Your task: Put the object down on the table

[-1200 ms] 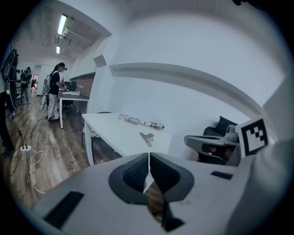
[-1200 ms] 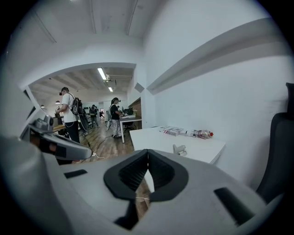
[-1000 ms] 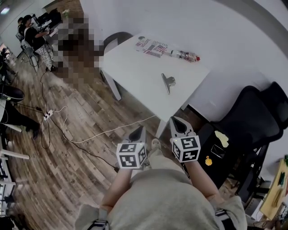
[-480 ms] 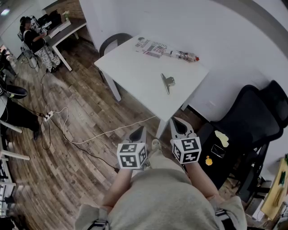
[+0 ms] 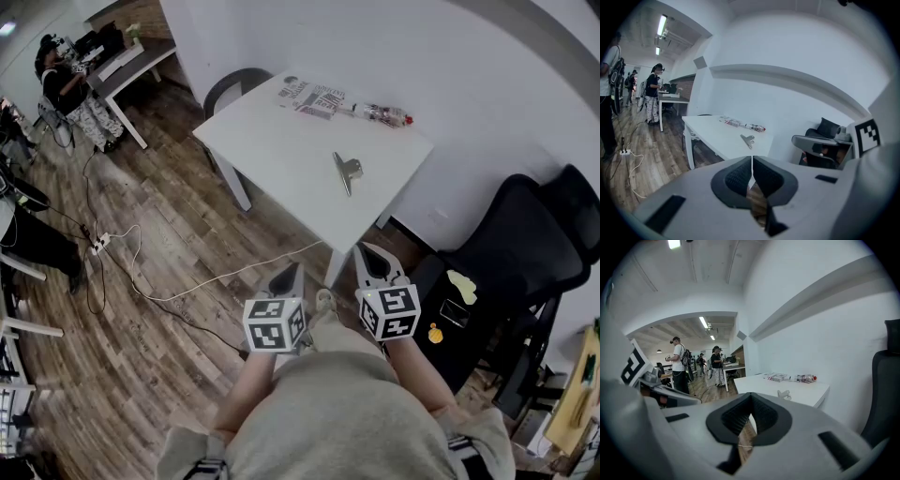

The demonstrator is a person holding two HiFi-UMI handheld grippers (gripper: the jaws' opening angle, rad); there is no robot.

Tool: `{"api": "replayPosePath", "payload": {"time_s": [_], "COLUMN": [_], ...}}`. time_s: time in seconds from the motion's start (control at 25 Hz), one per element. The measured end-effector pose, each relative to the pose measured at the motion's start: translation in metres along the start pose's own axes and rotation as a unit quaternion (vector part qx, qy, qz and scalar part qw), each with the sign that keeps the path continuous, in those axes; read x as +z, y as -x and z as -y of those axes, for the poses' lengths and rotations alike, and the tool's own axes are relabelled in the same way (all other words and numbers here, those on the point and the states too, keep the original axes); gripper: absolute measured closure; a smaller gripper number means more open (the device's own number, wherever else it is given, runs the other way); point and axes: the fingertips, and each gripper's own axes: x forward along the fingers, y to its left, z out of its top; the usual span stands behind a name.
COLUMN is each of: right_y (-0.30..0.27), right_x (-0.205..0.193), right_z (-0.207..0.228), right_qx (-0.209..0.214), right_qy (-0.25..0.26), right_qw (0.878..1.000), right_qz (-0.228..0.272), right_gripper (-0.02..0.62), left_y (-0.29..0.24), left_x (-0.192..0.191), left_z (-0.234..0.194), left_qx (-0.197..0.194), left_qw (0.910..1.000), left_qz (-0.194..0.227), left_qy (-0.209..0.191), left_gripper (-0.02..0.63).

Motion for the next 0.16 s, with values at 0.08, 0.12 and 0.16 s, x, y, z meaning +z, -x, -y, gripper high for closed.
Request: {"api": "replayPosePath", "payload": {"time_s": [0.08, 0.12, 0.16], "right_y": [-0.0004, -0.0005, -0.0007], "right_x": [0.0012, 0.0017, 0.0021], "right_z": [0.0010, 0.0015, 0.0020], "right_qx": [-0.001, -0.001, -0.001], "right_qy": [-0.001, -0.001, -0.002], "right_qw": [1.000, 1.000, 1.000], "right_qz": [0.001, 0.001, 0.002], "right_gripper": [0.595, 0.595, 0.595], "left_y": [-0.0004, -0.0006, -0.0008], "left_x": [0.0011, 0.0014, 0.0017], "left_z": [0.0000, 0.0001, 0.0001], "left_qx": [-0.001, -0.001, -0.001], "left_qw": [1.0000, 1.0000, 1.0000], "left_qz": [0.000, -0.001, -0.001], "left_qy": [0.000, 0.000, -0.001], "left_gripper": [0.595, 0.595, 0.595]}}
